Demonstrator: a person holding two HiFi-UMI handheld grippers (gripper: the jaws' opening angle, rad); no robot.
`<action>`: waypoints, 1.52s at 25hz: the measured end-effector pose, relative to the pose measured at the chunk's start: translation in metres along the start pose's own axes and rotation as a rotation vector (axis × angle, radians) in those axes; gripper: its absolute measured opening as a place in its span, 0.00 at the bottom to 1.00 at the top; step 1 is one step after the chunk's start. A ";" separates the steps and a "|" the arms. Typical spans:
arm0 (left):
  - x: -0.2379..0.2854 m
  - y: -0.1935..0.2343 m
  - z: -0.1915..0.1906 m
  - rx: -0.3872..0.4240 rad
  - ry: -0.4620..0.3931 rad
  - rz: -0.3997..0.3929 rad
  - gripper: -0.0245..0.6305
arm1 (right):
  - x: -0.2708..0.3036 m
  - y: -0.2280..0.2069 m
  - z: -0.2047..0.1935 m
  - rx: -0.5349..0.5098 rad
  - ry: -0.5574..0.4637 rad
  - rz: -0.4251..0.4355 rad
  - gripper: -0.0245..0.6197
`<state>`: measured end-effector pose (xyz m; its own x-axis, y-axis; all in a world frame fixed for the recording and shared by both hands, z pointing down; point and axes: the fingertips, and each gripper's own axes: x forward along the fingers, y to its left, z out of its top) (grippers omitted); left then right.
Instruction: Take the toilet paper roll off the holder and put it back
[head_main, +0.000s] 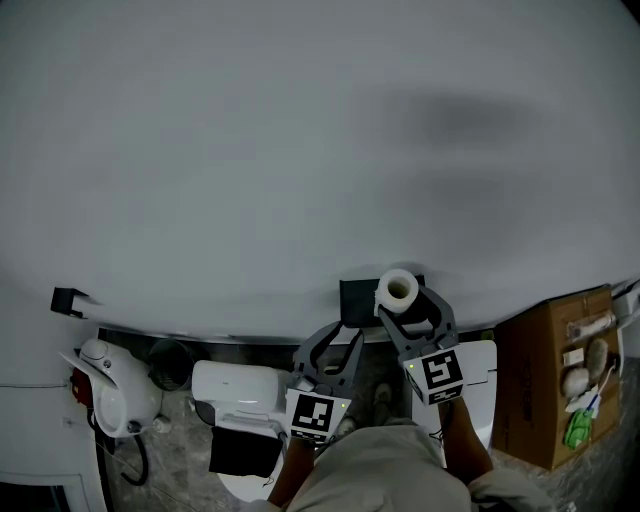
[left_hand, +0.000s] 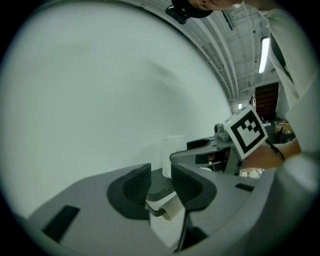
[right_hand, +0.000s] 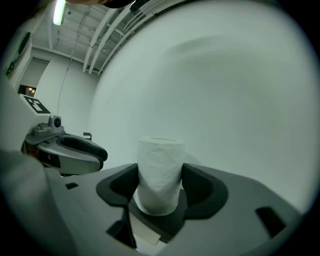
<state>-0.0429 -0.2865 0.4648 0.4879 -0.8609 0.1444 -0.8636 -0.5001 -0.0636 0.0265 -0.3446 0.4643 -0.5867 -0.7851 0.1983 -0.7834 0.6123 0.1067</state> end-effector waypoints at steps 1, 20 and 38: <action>0.000 0.000 0.000 0.000 0.000 0.001 0.24 | 0.000 0.000 0.000 0.000 0.001 0.001 0.45; -0.011 -0.003 0.010 0.013 -0.023 0.007 0.24 | -0.008 0.001 0.007 -0.014 0.005 -0.022 0.45; -0.045 -0.022 0.018 0.043 -0.070 -0.058 0.24 | -0.068 0.022 0.021 -0.027 -0.026 -0.113 0.45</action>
<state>-0.0434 -0.2386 0.4423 0.5459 -0.8341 0.0793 -0.8282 -0.5515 -0.0998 0.0452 -0.2800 0.4330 -0.5006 -0.8511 0.1583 -0.8391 0.5220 0.1532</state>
